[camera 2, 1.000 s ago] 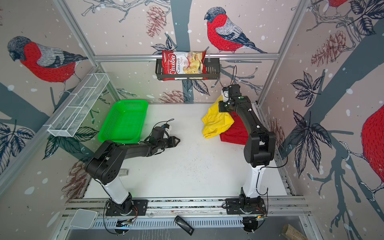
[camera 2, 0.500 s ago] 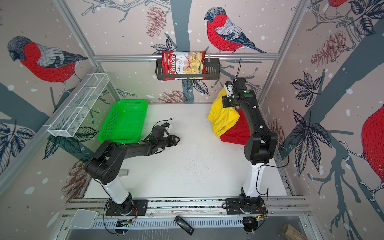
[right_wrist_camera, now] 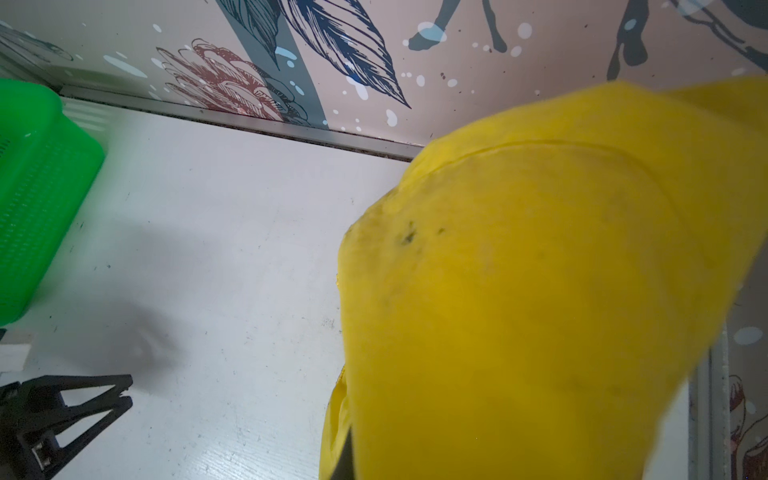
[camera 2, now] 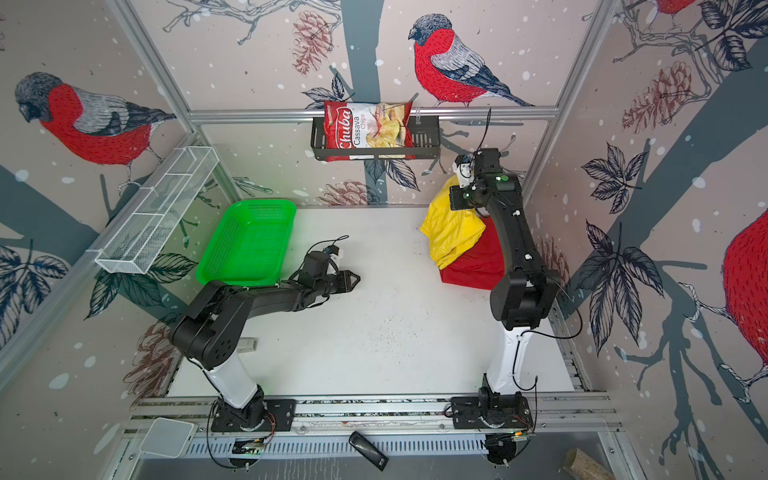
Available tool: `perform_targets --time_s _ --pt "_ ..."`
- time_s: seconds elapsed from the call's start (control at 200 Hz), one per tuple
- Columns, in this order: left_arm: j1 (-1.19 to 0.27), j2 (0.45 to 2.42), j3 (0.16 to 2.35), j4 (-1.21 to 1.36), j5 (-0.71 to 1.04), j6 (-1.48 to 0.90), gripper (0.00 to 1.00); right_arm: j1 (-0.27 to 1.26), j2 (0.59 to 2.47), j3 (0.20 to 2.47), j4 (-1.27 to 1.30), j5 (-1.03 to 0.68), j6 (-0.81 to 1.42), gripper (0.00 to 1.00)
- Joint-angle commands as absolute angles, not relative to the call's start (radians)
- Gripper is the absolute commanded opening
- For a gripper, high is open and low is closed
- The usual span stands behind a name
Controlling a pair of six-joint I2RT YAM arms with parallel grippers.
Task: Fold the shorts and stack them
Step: 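Carry the yellow shorts with the right gripper onto the red shorts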
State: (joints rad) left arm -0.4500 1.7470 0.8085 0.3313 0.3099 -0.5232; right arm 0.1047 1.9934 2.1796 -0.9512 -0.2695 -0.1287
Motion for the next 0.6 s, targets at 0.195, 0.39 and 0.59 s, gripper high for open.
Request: perform_targets --time_s 0.195,0.39,0.59 --pt "-0.450 1.743 0.813 0.338 0.303 -0.520 0.43 0.043 2.024 2.189 -0.957 -0.301 -0.145 0.03" --pt "-0.449 1.746 0.815 0.337 0.302 -0.519 0.43 -0.017 2.068 2.187 -0.968 -0.336 -0.153 0.03" --pt "-0.449 1.749 0.820 0.336 0.302 -0.518 0.43 -0.082 2.111 2.185 -0.971 -0.349 -0.153 0.04"
